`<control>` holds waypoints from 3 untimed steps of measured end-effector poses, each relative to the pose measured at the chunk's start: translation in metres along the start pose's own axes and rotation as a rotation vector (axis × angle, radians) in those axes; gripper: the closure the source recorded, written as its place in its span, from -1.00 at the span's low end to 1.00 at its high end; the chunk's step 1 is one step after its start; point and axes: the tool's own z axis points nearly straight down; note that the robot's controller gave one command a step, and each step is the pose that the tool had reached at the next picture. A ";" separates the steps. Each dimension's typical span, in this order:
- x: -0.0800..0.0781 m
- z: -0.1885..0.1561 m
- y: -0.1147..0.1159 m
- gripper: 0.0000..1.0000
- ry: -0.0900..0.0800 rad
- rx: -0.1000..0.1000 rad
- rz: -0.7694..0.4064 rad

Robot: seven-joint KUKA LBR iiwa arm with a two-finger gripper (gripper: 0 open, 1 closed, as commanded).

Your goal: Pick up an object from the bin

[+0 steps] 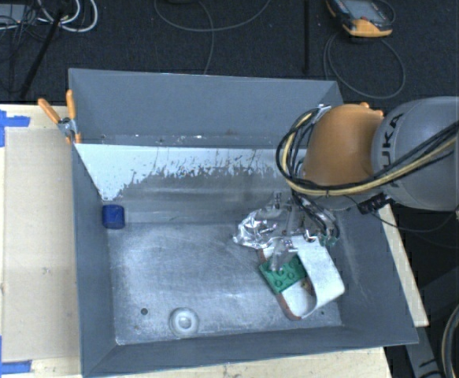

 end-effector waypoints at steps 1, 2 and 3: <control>-0.018 0.023 -0.010 -1.00 0.003 -0.005 -0.001; 0.004 0.022 -0.034 -1.00 -0.016 -0.012 0.047; 0.003 0.019 -0.037 1.00 -0.016 -0.006 0.045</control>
Offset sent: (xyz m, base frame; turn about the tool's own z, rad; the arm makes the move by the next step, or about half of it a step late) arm 0.0147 -0.0124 -0.0296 -0.0024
